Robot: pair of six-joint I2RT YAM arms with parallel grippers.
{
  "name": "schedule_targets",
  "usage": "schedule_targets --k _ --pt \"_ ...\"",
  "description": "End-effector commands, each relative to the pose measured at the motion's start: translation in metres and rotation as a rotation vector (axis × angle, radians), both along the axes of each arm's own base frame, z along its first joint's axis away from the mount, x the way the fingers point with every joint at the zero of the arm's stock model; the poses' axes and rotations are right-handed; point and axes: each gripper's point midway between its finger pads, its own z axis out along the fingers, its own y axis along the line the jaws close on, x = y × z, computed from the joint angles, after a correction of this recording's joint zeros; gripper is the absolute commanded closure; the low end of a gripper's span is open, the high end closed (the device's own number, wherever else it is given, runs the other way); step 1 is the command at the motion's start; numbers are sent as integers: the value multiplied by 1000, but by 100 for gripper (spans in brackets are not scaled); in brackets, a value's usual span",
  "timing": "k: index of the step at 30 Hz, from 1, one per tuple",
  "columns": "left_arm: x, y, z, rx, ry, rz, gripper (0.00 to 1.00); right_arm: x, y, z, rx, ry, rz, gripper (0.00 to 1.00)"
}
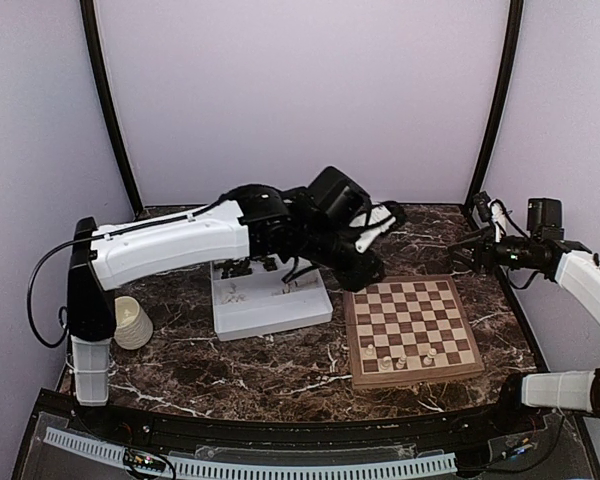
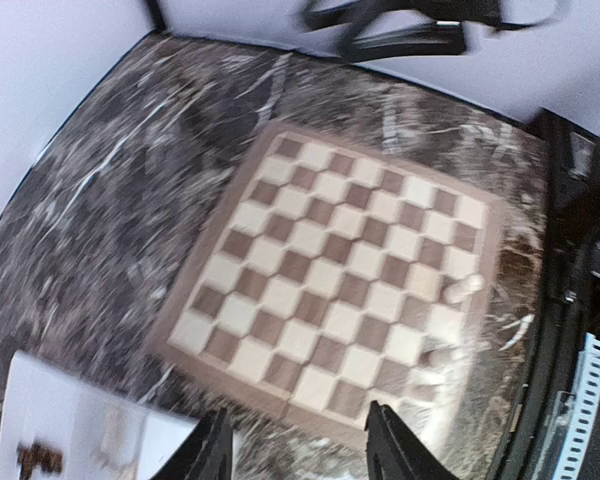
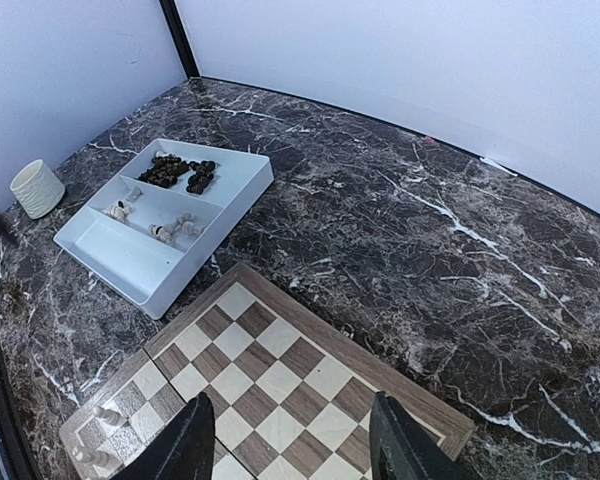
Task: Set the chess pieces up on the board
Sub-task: Pick up the pawn from the storage box.
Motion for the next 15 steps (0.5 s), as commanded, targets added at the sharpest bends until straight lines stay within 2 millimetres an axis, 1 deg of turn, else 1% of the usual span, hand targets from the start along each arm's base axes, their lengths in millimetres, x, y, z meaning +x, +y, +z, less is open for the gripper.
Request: schedule_targets --k 1,2,3,4,5,7,8,9,11,15 --pt "81 99 -31 115 43 424 53 2 0 3 -3 -13 10 46" --pt "98 129 -49 168 45 519 55 2 0 2 -4 -11 12 46" --pt "105 144 -46 150 59 587 56 3 0 1 -4 -8 12 46" --pt "117 170 -63 184 72 660 58 4 0 1 -3 -5 13 46" --pt "121 182 -60 161 85 704 58 4 0 0 -3 -2 14 46" --pt "129 218 -83 188 135 783 62 7 -1 -2 -2 10 15 46" --pt "130 226 -84 187 142 803 63 7 -1 -3 -3 14 15 46" --pt "134 241 -92 205 155 852 65 8 -1 -4 -3 19 16 46" --pt "135 261 -103 237 177 915 66 8 -1 -6 -5 25 15 46" --pt "137 290 -119 250 245 1012 64 10 -2 -10 -10 34 15 46"
